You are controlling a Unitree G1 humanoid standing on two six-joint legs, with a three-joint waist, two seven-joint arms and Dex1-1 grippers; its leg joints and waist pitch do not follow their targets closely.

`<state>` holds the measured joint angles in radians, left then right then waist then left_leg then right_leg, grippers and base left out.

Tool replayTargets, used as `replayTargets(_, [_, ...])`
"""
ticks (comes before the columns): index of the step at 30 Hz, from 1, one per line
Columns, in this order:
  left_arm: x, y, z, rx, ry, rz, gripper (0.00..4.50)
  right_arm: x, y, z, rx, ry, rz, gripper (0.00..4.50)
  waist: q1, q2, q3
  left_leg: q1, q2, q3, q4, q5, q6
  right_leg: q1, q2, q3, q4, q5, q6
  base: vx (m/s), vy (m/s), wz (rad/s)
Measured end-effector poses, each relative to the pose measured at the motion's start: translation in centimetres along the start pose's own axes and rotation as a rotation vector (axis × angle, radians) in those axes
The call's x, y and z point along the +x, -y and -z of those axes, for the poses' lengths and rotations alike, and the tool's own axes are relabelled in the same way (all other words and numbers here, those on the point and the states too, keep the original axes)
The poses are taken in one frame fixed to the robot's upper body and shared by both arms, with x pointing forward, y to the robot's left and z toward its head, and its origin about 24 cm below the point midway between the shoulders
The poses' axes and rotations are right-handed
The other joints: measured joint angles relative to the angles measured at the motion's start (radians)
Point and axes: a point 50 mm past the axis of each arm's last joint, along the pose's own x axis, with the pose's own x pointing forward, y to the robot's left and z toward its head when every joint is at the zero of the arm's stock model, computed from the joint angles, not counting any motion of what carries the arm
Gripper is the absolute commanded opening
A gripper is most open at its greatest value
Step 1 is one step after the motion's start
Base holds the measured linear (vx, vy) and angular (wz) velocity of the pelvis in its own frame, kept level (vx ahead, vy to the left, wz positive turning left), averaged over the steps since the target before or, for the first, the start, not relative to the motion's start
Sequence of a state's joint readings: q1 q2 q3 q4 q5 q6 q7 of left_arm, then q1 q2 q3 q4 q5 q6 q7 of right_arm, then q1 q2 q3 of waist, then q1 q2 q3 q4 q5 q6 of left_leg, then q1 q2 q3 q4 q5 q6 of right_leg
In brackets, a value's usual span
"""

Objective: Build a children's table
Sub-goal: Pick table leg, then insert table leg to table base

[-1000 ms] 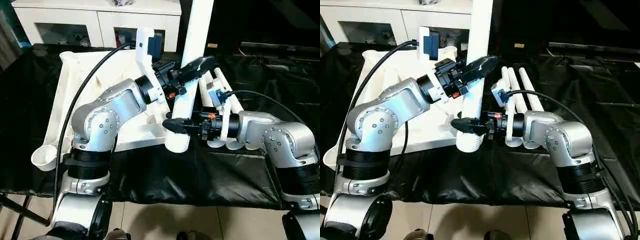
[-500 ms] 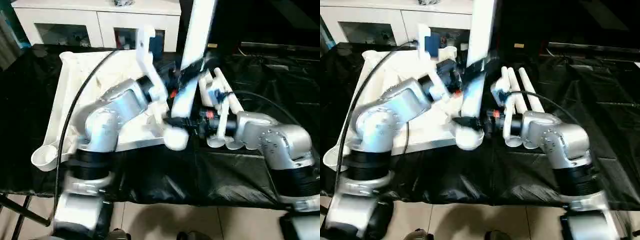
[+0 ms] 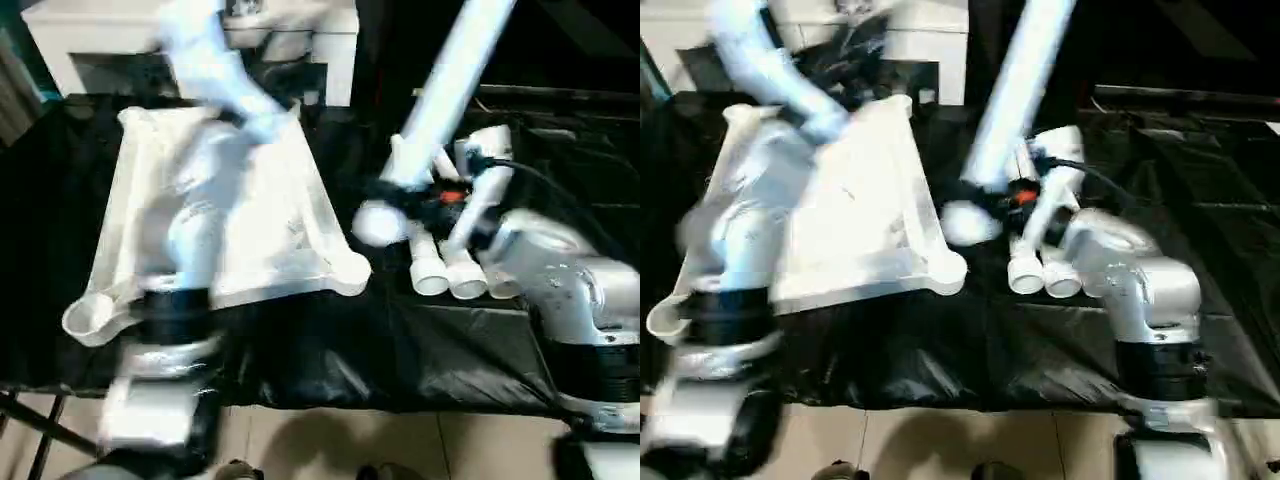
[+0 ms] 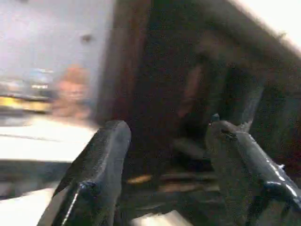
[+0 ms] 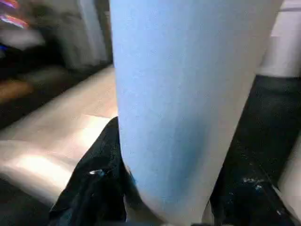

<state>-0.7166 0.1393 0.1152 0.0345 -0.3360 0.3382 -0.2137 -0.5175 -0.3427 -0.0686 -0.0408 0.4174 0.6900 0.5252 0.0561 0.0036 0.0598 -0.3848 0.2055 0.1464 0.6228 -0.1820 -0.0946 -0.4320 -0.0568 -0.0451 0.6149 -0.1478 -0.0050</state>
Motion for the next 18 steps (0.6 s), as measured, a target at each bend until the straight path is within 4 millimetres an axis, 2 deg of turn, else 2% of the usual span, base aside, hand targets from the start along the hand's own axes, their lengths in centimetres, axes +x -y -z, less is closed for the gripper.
replayTargets(3, [-2.3, -1.0, 3.7, 0.146, -0.163, 0.004, 3.03, -0.4, 0.3, 1.7, 0.017, -0.007, 0.100, 1.91, 0.000, 0.002, -0.001, -0.002, 0.000, 0.000, -0.001, 0.000, 0.000, -0.003, 0.000, 0.000, 0.000, 0.000, 0.001, 0.000, 0.000, 0.00])
replayTargets(6, [-3.9, -0.1, 6.2, 0.137, -0.249, 0.064, 3.03, -0.8, 0.0, 3.3, 0.031, -0.032, 0.166, 1.91, 0.006, 0.002, -0.001, -0.003, 0.000, 0.000, -0.001, 0.000, 0.000, -0.002, -0.001, 0.001, -0.001, 0.000, 0.000, 0.000, 0.000, 0.00])
replayTargets(10, [-6.0, 0.3, 7.8, 0.110, -0.285, 0.040, 3.03, -1.6, -0.3, 4.6, 0.016, 0.023, 0.281, 1.91, 0.000, 0.003, -0.001, -0.001, 0.000, 0.001, -0.001, 0.000, 0.000, -0.002, 0.000, 0.001, -0.001, 0.000, 0.000, 0.000, 0.000, 0.00])
replayTargets(12, [-6.7, 0.1, 8.5, 0.099, -0.307, 0.008, 3.03, -1.6, -0.2, 4.2, 0.000, 0.074, 0.337, 1.91, -0.008, 0.005, -0.002, 0.000, 0.000, 0.001, -0.001, 0.000, 0.000, -0.002, 0.000, 0.001, -0.001, 0.000, 0.001, 0.000, 0.000, 0.00])
replayTargets(15, [-6.9, 0.1, 8.9, 0.111, -0.312, 0.013, 3.03, -1.9, 0.1, 3.3, -0.084, 0.131, 0.401, 1.91, -0.020, 0.005, -0.002, 0.000, 0.000, 0.001, -0.001, 0.000, 0.000, -0.001, 0.000, 0.001, -0.001, 0.000, 0.002, 0.000, 0.000, 0.00])
replayTargets(18, [-6.9, -0.5, 9.7, 0.156, -0.362, 0.065, 3.03, -1.9, -0.1, 3.5, -0.096, 0.125, 0.382, 1.91, -0.026, 0.004, -0.003, 0.000, -0.002, 0.001, -0.001, 0.000, 0.000, -0.002, 0.000, 0.000, -0.002, 0.000, 0.002, 0.000, 0.000, 0.00])
